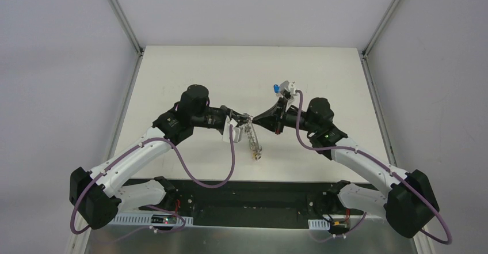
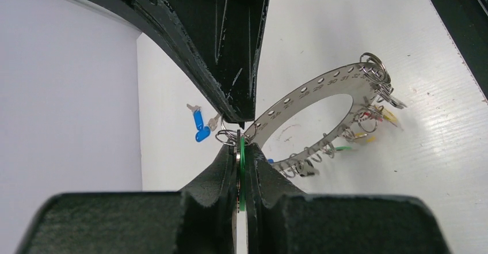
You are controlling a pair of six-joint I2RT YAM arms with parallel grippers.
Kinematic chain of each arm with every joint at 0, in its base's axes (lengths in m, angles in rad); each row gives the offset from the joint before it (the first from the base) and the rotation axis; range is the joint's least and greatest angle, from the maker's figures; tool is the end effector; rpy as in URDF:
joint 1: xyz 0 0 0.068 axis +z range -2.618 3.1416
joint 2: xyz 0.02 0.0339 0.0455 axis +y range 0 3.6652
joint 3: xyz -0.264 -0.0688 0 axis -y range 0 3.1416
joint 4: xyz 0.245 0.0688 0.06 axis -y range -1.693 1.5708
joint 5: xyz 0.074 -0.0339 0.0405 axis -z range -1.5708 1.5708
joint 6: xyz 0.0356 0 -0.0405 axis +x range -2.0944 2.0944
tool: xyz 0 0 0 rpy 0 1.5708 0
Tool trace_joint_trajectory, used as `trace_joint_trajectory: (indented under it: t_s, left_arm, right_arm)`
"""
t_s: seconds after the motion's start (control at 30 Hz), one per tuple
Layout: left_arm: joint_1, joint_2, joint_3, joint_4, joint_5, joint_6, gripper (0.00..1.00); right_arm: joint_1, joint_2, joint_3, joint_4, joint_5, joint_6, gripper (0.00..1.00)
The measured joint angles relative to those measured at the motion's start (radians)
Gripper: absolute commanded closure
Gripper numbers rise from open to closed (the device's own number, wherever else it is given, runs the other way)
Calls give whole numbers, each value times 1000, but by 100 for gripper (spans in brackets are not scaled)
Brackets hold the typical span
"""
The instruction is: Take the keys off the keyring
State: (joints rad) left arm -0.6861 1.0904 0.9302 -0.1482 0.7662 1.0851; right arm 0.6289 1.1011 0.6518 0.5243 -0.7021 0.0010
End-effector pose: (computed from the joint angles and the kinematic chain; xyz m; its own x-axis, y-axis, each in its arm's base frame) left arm 0.1734 -0.1739 0.3375 0.7461 0.2126 -0.6309 0.6594 -0.1052 0.7444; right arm 0.1871 0.1646 0.3041 0.0596 0.0443 -0.9972 -0.9700 0.2385 -0.0474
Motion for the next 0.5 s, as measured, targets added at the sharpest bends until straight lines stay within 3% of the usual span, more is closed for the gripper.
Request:
trace_joint_trajectory:
  t_s: [0.2,0.33,0.5]
  left_arm:
    - [0,-4,0,18,0,0,100]
    - [0,-6,0,23,-1,0,100]
    - [-1,-6,-5,8,-2,0,100]
  right_arm:
    - [-5,7,-36,153,46,185,99]
    - [-6,16,-60,230,69,275,71]
    - [-11,-4,-61,200,82,230,63]
